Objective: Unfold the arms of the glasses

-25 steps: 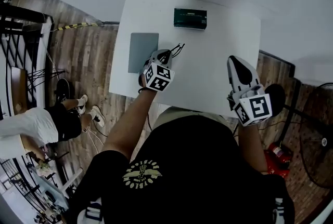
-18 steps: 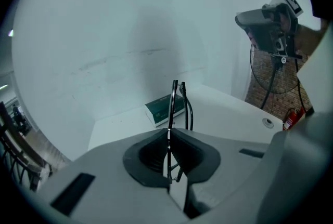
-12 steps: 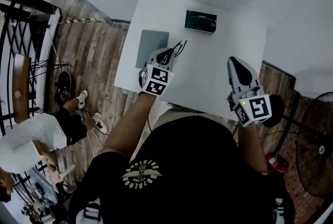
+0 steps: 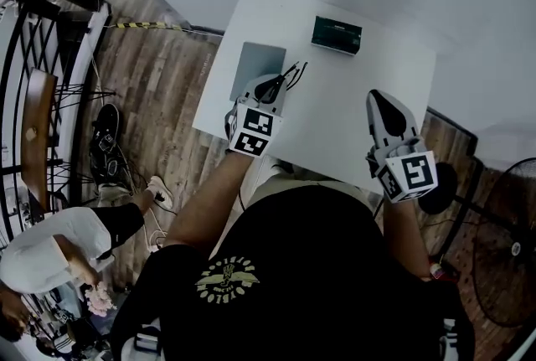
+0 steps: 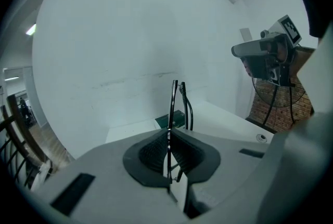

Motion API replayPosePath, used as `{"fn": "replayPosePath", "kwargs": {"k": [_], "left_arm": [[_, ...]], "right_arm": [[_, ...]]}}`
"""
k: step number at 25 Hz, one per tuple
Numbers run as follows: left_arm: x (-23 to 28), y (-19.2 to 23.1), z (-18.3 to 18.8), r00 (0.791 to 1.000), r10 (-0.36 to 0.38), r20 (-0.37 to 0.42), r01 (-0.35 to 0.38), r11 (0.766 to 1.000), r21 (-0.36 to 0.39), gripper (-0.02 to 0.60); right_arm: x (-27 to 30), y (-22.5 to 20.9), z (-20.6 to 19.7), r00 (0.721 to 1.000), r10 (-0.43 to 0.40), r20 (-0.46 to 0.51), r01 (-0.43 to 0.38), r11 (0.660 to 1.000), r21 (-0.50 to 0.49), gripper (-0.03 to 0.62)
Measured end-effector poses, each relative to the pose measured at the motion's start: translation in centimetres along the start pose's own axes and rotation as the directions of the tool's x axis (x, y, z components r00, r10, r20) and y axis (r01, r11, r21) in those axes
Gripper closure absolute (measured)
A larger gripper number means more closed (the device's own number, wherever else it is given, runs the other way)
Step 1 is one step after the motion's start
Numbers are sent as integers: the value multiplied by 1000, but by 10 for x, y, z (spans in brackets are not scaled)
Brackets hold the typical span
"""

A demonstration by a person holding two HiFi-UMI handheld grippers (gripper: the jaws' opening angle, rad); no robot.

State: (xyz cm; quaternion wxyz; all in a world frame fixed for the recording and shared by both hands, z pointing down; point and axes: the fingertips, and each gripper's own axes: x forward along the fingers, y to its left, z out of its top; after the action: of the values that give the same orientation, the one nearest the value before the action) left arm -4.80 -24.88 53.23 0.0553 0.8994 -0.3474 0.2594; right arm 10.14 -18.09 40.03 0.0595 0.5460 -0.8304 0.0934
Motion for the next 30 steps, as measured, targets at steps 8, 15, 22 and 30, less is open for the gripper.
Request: {"fn": "replayPosePath", "kwargs": {"k": [8,15,22,30], "left_arm": [[-45,12,13,997,61,36,-60,997,-42,561],[-78,12,21,994,87,72,-83,995,-60,561],[-108,6,29,986,102,131,-90,991,-100,561],[-136,-1,28,982,98,160,-82,991,-107,561]], "right_arm": [[6,37,4,998,69,10,-68,998,-12,594],[11,68,11,992,125,28,-124,992,-24,594],[17,104,11,979,200,28,-199,979,-32,594],[24,158,10,951,310,3,-310,951,-18,594]]}}
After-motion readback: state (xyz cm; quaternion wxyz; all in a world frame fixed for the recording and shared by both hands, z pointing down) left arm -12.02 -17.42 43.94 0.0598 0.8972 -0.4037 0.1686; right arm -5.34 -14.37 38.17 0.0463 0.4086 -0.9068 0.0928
